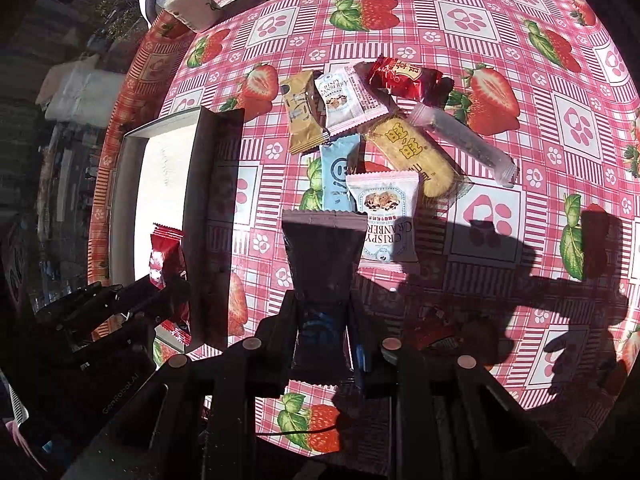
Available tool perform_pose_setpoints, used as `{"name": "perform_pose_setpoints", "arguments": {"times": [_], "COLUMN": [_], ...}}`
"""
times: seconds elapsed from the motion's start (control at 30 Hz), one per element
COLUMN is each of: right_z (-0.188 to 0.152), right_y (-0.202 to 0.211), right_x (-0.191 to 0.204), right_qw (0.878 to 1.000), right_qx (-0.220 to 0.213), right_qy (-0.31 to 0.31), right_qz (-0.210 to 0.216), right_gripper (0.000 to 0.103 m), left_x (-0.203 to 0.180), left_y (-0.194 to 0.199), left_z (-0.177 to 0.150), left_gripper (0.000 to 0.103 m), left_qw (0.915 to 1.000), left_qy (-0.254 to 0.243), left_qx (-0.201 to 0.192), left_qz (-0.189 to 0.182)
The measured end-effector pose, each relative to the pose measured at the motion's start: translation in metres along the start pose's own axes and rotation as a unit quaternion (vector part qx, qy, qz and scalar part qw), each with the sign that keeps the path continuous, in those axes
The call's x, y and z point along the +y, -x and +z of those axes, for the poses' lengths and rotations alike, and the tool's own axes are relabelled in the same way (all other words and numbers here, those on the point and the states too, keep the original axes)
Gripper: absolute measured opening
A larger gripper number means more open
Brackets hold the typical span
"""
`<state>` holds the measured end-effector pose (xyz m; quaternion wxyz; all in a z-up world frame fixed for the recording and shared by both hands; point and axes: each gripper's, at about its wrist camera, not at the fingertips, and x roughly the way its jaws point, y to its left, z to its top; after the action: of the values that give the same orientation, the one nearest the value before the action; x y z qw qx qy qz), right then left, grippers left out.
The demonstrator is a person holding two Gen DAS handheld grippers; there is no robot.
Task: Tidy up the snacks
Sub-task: 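Carry both bars into the white tray and open both tools, then grasp the light blue bar with the left tool while the right tool reaches a red candy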
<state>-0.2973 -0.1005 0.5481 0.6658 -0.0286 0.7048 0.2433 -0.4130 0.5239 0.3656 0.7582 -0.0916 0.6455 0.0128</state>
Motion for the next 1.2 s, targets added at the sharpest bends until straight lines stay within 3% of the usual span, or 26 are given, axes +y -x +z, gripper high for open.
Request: {"name": "perform_pose_setpoints", "arguments": {"times": [0.27,0.53,0.63,0.67,0.7,0.73,0.8,0.97,1.2], "right_z": [0.03,0.033,0.034,0.034,0.034,0.034,0.035,0.041,0.053], "right_y": [-0.053,-0.102,-0.115,-0.116,-0.116,-0.115,-0.108,-0.092,-0.072], "right_x": [0.092,0.14,0.146,0.144,0.143,0.139,0.129,0.078,-0.009], "right_qw": [0.995,0.991,0.99,0.99,0.991,0.992,0.993,0.998,0.996], "right_qx": [0.035,0.073,0.089,0.09,0.088,0.083,0.071,0.051,0.042], "right_qy": [0.088,0.101,0.103,0.103,0.101,0.098,0.09,0.037,-0.047], "right_qz": [0.043,0.051,0.042,0.035,0.028,0.012,0.003,-0.028,-0.07], "right_gripper": [0.025,0.025,0.025,0.035,0.048,0.082,0.102,0.102,0.102], "left_x": [0.106,0.148,0.15,0.15,0.149,0.149,0.147,0.128,0.068], "left_y": [-0.013,-0.044,-0.05,-0.051,-0.051,-0.05,-0.05,-0.046,-0.048], "left_z": [-0.017,-0.029,-0.032,-0.033,-0.034,-0.035,-0.031,-0.019,0.0], "left_gripper": [0.022,0.023,0.051,0.064,0.069,0.07,0.073,0.076,0.079], "left_qw": [0.9943,0.9891,0.9883,0.9882,0.9884,0.9886,0.9891,0.9928,0.9974], "left_qy": [0.091,0.113,0.108,0.104,0.099,0.098,0.097,0.068,0.018], "left_qx": [0.019,0.056,0.064,0.065,0.065,0.063,0.063,0.05,0.047], "left_qz": [0.051,0.077,0.087,0.092,0.095,0.096,0.092,0.086,0.051]}}
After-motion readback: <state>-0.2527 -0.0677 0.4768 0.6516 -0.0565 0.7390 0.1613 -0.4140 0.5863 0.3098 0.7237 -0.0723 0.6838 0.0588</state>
